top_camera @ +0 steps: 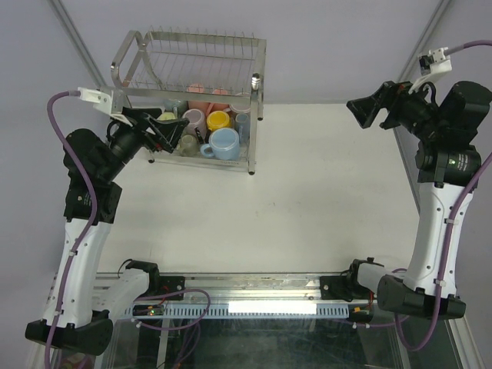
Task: Load the cups into the dish rack
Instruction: Reset both arms
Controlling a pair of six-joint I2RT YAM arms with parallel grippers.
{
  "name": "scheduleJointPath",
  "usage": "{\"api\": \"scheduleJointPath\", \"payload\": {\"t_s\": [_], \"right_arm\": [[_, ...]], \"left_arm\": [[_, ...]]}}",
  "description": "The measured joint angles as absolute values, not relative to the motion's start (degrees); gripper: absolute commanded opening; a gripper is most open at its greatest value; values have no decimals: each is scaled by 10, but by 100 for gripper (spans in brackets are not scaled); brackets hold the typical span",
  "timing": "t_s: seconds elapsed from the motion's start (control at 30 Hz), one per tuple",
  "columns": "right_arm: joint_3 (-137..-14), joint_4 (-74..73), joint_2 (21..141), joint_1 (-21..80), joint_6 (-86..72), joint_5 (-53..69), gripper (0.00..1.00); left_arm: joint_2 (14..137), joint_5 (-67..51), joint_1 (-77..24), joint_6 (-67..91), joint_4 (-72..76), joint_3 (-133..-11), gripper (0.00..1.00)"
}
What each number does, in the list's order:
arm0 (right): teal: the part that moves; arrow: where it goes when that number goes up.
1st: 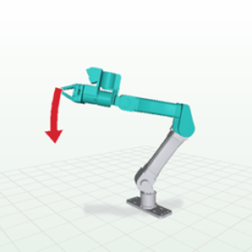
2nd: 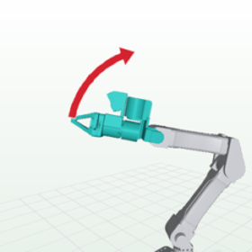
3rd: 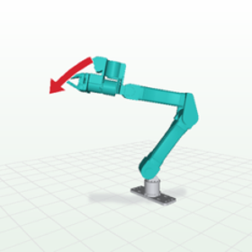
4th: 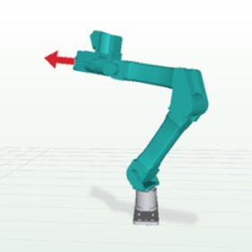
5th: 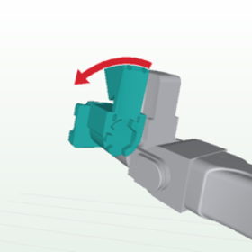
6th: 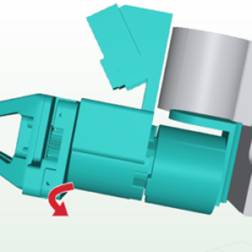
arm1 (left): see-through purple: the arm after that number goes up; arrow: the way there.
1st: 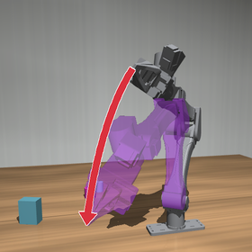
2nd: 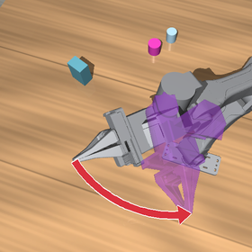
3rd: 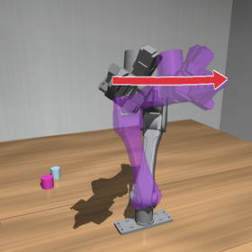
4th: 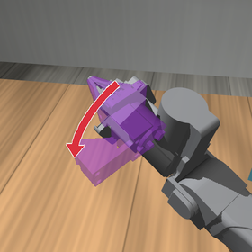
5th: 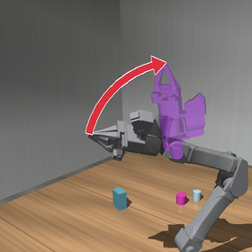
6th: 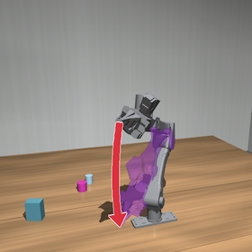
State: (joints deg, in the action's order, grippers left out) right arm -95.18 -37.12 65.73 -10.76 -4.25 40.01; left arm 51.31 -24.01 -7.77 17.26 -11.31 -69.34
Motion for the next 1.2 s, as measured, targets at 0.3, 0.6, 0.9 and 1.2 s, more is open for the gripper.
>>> {"api": "scheduleJointPath", "payload": {"t_s": [0.3, 0.6, 0.9, 1.2], "right_arm": [[-951, -371, 665, -117, -60, 421, 99], [-951, -367, 664, -120, -60, 428, 99], [-948, -366, 663, -124, -60, 429, 99], [-948, -364, 660, -126, -59, 429, 99]], "left_arm": [[513, -241, -78, 174, -93, -675, 99], [513, -241, -78, 174, -76, -667, 99], [513, -241, -78, 173, -75, -666, 99], [513, -241, -78, 173, -74, -666, 99]]}}
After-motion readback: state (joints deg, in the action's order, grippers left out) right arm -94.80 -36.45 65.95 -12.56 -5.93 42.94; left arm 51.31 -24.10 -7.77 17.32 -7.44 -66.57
